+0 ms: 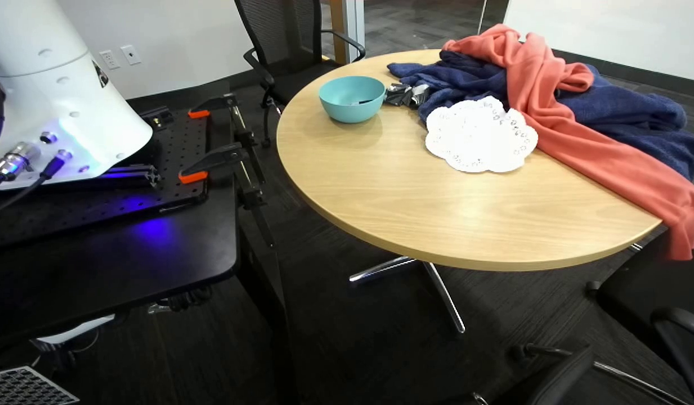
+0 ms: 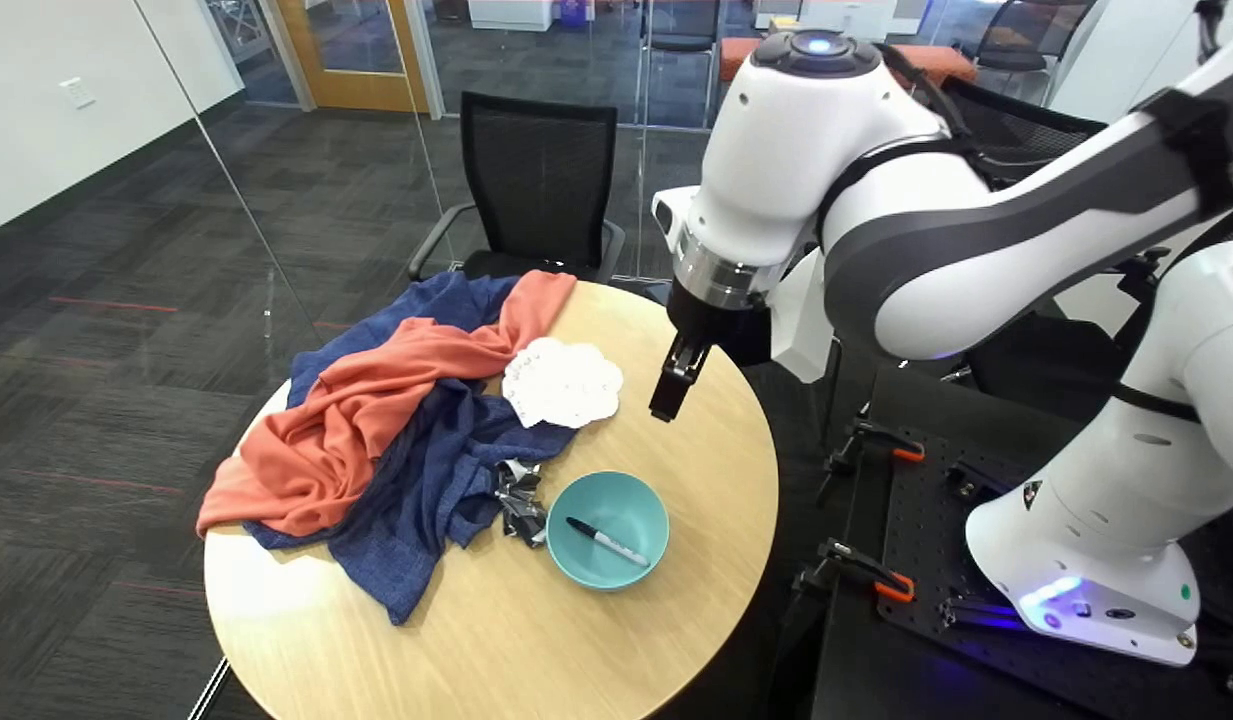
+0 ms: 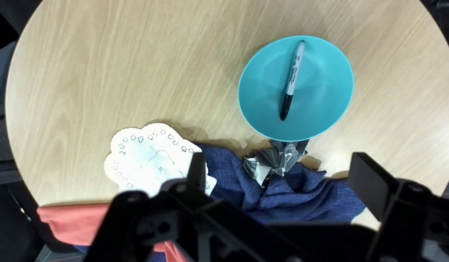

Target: Pick up the pen from the bowl and put it on the table.

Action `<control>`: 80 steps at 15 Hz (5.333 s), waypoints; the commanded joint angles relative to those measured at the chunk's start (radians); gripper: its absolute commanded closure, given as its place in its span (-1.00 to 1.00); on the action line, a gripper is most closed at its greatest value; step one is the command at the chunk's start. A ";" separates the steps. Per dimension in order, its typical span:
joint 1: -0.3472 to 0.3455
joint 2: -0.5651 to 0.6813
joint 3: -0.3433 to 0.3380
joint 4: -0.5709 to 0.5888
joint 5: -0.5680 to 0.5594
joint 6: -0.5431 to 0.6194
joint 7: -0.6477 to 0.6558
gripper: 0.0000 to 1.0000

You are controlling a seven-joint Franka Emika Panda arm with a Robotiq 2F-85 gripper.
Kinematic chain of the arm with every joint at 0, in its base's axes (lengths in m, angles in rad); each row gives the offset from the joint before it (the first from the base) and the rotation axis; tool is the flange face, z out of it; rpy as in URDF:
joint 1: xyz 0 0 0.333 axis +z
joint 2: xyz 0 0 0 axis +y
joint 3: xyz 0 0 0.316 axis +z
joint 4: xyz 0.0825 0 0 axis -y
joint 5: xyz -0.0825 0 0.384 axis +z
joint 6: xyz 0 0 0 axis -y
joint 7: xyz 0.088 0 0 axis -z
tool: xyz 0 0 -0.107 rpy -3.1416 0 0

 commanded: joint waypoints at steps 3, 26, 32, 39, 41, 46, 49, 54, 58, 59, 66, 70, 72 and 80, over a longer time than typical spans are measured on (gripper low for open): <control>0.017 0.239 0.011 0.088 -0.005 0.092 0.116 -1.00; 0.108 0.618 -0.076 0.241 0.012 0.223 0.074 -1.00; 0.152 0.744 -0.109 0.332 0.012 0.231 0.090 -1.00; 0.189 0.873 -0.141 0.441 0.023 0.221 0.089 -1.00; 0.186 0.905 -0.139 0.467 0.034 0.217 0.085 -1.00; 0.185 0.966 -0.138 0.515 0.057 0.206 0.082 -1.00; 0.190 0.989 -0.142 0.532 0.058 0.205 0.085 -0.47; 0.203 0.998 -0.153 0.542 0.057 0.197 0.094 0.13; 0.208 0.979 -0.158 0.523 0.061 0.194 0.095 0.75; 0.210 0.966 -0.158 0.511 0.062 0.190 0.096 0.88; 0.302 0.746 -0.230 0.328 0.024 0.182 0.172 0.93; 0.389 0.555 -0.324 0.199 -0.068 0.162 0.272 0.93; 0.395 0.476 -0.352 0.156 -0.130 0.159 0.337 0.93; 0.222 0.396 -0.337 0.155 -0.293 0.122 0.580 0.93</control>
